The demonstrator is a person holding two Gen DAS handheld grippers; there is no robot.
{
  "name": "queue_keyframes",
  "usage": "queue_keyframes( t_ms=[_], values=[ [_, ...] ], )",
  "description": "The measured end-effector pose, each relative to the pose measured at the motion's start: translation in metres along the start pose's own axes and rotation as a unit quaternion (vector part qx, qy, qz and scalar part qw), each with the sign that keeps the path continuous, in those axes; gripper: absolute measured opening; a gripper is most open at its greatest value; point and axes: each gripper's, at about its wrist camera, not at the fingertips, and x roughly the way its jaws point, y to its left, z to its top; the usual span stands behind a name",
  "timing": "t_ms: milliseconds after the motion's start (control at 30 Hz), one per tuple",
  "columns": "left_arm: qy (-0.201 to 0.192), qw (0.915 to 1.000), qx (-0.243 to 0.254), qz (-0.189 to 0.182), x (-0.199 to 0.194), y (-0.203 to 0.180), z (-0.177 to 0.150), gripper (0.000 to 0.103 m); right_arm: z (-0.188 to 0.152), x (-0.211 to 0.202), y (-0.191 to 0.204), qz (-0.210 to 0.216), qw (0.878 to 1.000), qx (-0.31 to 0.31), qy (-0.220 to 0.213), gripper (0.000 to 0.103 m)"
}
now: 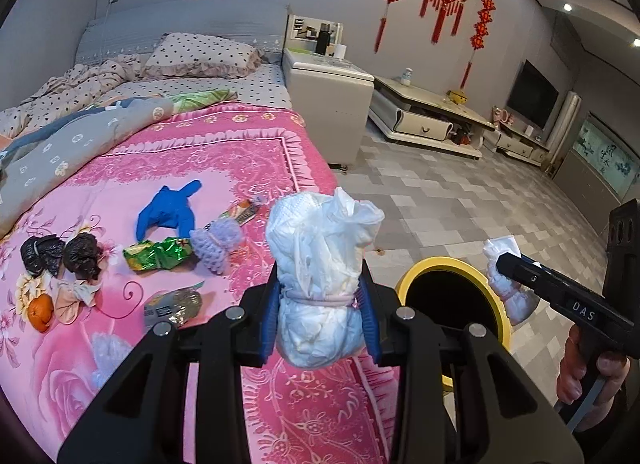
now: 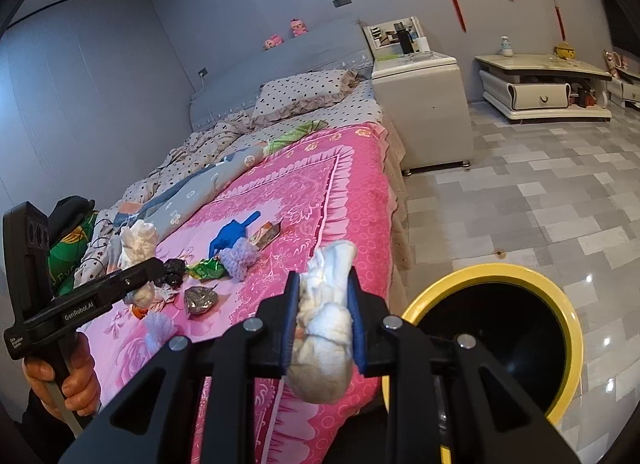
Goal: Collect trash
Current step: 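Carry the white tissue bundles in both tools over the yellow-rimmed bin, then open both tools to drop the tissue bundles into the bin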
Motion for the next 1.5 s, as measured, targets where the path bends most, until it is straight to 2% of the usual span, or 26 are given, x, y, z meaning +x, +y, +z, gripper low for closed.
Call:
queue_keyframes(
  t_ms=[300, 733, 933, 1100, 1200, 1267, 1467, 1500],
  values=[
    [0.025, 0.9978, 0.035, -0.052, 0.047, -0.060, 0.011, 0.033, 0.010, -0.018, -0.044, -0.044, 0.998, 0.035, -0.021, 0.021],
    [0.076, 0.9885, 0.071, -0.110, 0.124, -0.127, 0.007, 0.033, 0.008, -0.015, -0.106, -0.085, 0.992, 0.090, -0.017, 0.022],
    [0.087, 0.9848, 0.078, -0.129, 0.147, -0.147, 0.002, 0.034, 0.005, -0.016, -0.125, -0.094, 0.989, 0.111, -0.021, 0.022],
    [0.083, 0.9829, 0.082, -0.142, 0.150, -0.155, 0.002, 0.036, 0.004, -0.022, -0.132, -0.103, 0.987, 0.119, -0.031, 0.022],
    [0.074, 0.9826, 0.090, -0.145, 0.144, -0.160, 0.003, 0.045, 0.005, -0.028, -0.133, -0.110, 0.986, 0.121, -0.037, 0.026],
    [0.067, 0.9831, 0.091, -0.144, 0.140, -0.161, 0.003, 0.056, 0.004, -0.031, -0.135, -0.114, 0.985, 0.126, -0.040, 0.035],
    [0.060, 0.9854, 0.084, -0.136, 0.127, -0.154, -0.002, 0.076, -0.004, -0.043, -0.140, -0.129, 0.980, 0.141, -0.049, 0.055],
    [0.060, 0.9860, 0.083, -0.132, 0.126, -0.151, -0.003, 0.077, -0.005, -0.043, -0.140, -0.130, 0.980, 0.142, -0.047, 0.056]
  ],
)
